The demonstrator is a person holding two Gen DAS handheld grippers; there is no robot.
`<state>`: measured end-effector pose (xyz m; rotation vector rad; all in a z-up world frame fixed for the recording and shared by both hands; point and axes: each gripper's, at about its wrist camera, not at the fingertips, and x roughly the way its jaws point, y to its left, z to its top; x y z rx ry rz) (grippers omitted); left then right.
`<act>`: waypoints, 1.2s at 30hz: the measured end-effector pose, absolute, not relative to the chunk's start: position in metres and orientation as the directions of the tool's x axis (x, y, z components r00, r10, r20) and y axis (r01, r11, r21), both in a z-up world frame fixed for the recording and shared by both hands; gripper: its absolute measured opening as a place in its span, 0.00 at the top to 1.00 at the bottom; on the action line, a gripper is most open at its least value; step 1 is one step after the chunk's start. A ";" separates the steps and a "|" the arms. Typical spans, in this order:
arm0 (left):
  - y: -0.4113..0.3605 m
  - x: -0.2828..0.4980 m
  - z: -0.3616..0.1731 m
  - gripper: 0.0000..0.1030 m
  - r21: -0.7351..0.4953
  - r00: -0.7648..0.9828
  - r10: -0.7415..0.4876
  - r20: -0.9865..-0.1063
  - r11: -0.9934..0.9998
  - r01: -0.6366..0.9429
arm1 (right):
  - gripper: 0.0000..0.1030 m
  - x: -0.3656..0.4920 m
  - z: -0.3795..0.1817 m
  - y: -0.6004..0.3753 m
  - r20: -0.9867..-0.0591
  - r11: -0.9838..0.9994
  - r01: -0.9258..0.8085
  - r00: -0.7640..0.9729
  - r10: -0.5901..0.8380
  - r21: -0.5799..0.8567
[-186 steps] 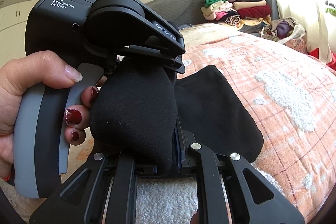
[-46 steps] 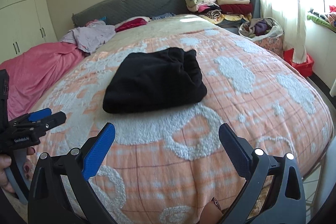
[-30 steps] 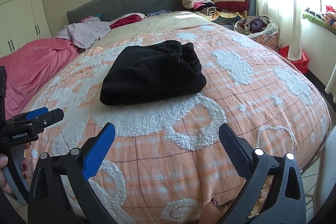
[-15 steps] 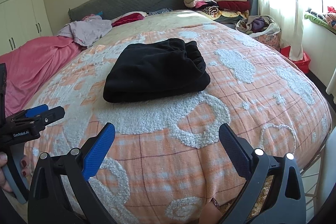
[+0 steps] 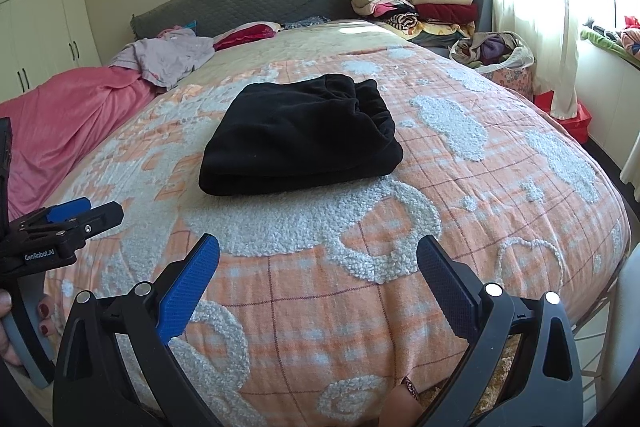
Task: Fold small clothes
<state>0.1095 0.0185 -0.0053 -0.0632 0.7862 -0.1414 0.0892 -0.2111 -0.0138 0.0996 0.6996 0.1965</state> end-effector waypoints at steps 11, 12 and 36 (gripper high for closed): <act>0.018 0.110 -0.005 0.09 -0.110 0.696 -0.150 -0.702 0.989 0.103 | 0.04 0.088 -0.014 -0.211 -0.628 0.977 -0.144 0.749 0.210 0.155; 0.018 0.110 -0.005 0.09 -0.111 0.696 -0.152 -0.702 0.988 0.104 | 0.04 0.088 -0.014 -0.211 -0.628 0.977 -0.144 0.749 0.211 0.156; 0.019 0.110 -0.007 0.09 -0.103 0.692 -0.144 -0.708 0.990 0.101 | 0.04 0.087 -0.015 -0.215 -0.629 0.977 -0.137 0.749 0.209 0.161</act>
